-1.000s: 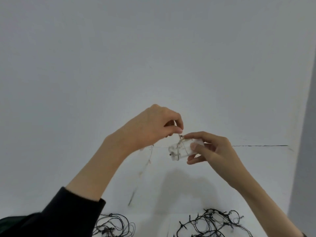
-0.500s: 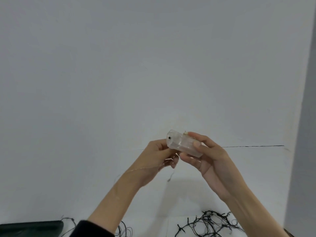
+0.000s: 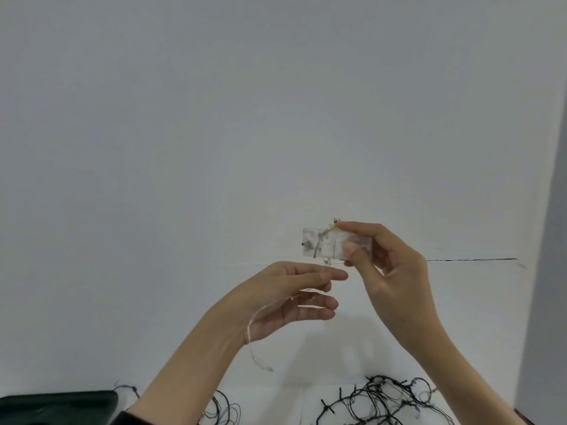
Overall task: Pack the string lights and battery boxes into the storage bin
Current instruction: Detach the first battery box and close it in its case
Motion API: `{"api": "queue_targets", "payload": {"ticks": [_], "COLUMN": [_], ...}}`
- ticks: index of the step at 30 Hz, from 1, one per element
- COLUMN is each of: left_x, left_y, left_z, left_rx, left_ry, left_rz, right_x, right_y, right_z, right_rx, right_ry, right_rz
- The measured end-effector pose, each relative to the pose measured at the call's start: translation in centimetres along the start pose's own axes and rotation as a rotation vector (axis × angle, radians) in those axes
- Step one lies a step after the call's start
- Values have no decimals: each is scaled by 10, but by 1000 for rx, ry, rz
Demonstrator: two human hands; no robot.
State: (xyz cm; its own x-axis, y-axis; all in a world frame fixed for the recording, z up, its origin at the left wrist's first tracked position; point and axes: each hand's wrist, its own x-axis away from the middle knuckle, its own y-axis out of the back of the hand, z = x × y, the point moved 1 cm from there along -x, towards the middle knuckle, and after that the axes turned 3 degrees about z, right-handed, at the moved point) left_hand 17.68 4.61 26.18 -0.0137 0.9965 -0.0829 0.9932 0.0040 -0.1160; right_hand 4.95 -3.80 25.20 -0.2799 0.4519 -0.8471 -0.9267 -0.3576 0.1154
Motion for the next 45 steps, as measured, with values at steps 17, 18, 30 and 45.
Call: {"api": "queue_targets", "payload": {"ticks": [17, 18, 30, 45], "left_x": [0, 0, -2, -6], "left_y": [-13, -9, 15, 22], "left_z": [6, 1, -21, 33], "left_rx": [-1820, -1725, -843, -139], "left_ry": [-371, -351, 3, -53], "left_rz": [-240, -202, 210, -24], "right_x": [7, 6, 19, 38], "right_y": [-2, 2, 22, 7], "right_z": [-23, -23, -24, -17], "right_rx": [417, 320, -482, -1028], "right_ry": [-141, -262, -715, -800], "right_rz": [242, 301, 738, 439]}}
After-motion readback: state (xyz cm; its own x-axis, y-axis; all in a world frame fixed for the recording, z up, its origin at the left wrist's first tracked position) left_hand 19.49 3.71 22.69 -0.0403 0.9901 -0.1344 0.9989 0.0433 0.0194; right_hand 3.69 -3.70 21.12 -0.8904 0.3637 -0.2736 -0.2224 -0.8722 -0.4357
